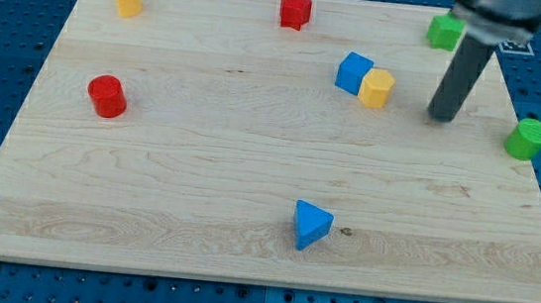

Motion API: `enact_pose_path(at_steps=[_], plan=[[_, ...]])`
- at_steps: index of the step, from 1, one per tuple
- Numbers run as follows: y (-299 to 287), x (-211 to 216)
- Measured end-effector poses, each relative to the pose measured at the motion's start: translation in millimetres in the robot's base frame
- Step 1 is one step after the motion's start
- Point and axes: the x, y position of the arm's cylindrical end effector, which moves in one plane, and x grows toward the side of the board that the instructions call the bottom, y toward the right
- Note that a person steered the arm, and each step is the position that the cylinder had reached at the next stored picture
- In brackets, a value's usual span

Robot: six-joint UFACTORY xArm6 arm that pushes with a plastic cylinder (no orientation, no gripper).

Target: Place the blue cube to bottom of the red circle

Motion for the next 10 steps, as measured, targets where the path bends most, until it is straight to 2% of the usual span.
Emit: enact_pose_path(at_steps=[1, 2, 3, 4, 5, 6, 8, 10], plan=[[16.7, -50.7], [2.0, -46.5], [-17.4, -16.2], [-30.1, -18.5], [-32.5, -60.0], [-62.4, -61.3], [-149.8, -15.7], [-174.9, -1.6]])
